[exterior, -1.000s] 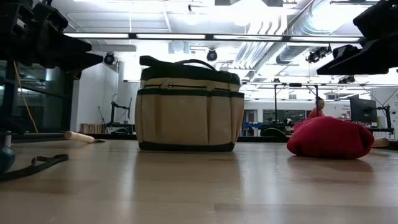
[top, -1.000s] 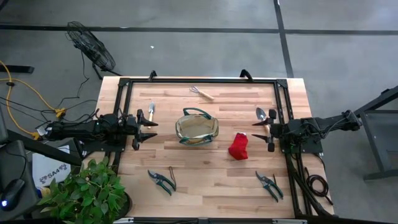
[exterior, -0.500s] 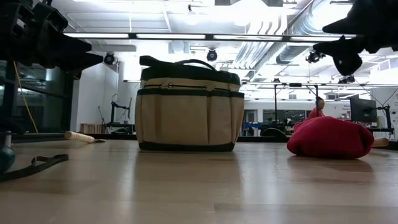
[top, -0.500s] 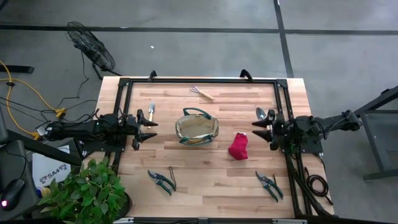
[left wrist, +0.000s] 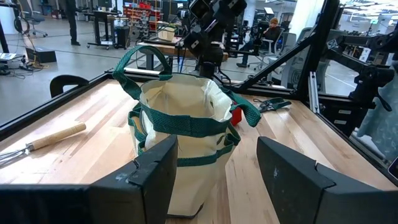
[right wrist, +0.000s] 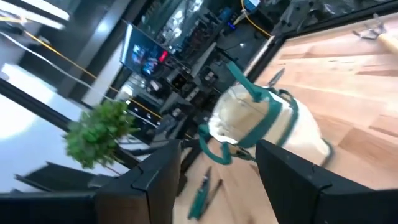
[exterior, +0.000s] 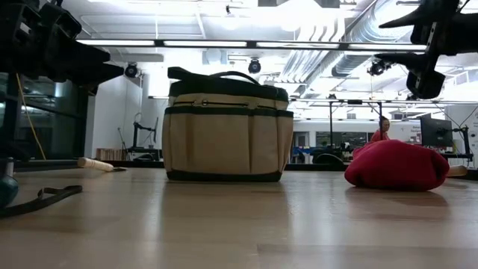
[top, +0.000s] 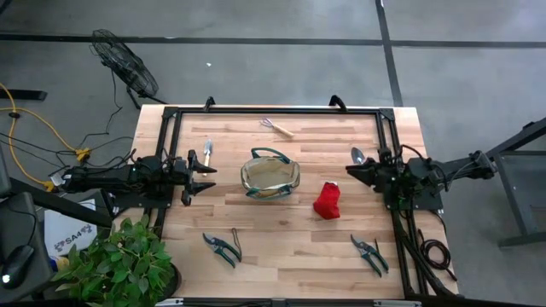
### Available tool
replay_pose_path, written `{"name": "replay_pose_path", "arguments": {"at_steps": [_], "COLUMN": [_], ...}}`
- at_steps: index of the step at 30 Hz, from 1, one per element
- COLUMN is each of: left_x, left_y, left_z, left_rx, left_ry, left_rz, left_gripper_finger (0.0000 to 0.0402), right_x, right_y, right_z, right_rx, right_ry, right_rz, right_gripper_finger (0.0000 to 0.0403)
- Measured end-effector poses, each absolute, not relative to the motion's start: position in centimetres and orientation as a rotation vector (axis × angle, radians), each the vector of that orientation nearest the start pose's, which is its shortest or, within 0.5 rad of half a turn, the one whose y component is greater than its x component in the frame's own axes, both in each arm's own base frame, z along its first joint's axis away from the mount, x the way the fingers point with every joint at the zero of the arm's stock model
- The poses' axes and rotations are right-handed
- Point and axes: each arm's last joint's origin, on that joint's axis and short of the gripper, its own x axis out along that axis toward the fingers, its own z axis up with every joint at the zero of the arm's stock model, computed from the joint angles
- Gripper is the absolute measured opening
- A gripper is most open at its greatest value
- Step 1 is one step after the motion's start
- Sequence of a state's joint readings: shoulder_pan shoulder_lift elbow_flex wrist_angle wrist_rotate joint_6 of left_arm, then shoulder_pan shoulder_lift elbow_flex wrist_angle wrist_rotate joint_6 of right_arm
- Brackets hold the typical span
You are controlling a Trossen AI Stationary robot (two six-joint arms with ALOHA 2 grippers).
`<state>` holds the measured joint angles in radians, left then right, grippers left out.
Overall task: Pick & Place Garden tools in Gardening bag
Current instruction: Put the red gloves into the light brown gardening bag
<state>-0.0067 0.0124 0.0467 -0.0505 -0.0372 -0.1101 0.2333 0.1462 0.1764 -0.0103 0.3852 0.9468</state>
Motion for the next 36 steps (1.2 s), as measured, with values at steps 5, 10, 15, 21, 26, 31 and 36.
{"name": "replay_pose_path", "arguments": {"at_steps": [5, 10, 15, 21, 26, 31, 36], "left_x": [9.5, 9.5, 9.5, 9.6, 9.6, 9.6, 9.5], "left_y": [0.0, 0.0, 0.0, 0.0, 0.0, 0.0, 0.0], "left_z": [17.4, 17.4, 17.4, 17.4, 17.4, 17.4, 17.4], "left_rx": [-0.11, -0.11, -0.11, -0.11, -0.11, -0.11, -0.11], "left_ry": [0.015, 0.015, 0.015, 0.015, 0.015, 0.015, 0.015], "left_rz": [0.031, 0.031, 0.031, 0.031, 0.031, 0.031, 0.031], "left_gripper_finger": [0.0214, 0.0214, 0.0214, 0.0214, 0.0214, 0.0214, 0.0214], "right_x": [10.2, 11.3, 12.9, 15.6, 17.8, 19.6, 20.8], "right_y": [1.3, 1.6, 2.0, 2.6, 3.2, 3.6, 3.7], "right_z": [21.4, 21.4, 23.0, 25.7, 26.9, 27.2, 26.1], "right_rx": [0.959, 0.975, 0.962, 0.956, 0.969, 1.001, 1.075], "right_ry": [-0.11, -0.056, 0.02, 0.157, 0.317, 0.424, 0.525], "right_rz": [-0.119, -0.147, -0.188, -0.268, -0.363, -0.431, -0.466], "right_gripper_finger": [0.0201, 0.0201, 0.0201, 0.0201, 0.0201, 0.0201, 0.0201]}}
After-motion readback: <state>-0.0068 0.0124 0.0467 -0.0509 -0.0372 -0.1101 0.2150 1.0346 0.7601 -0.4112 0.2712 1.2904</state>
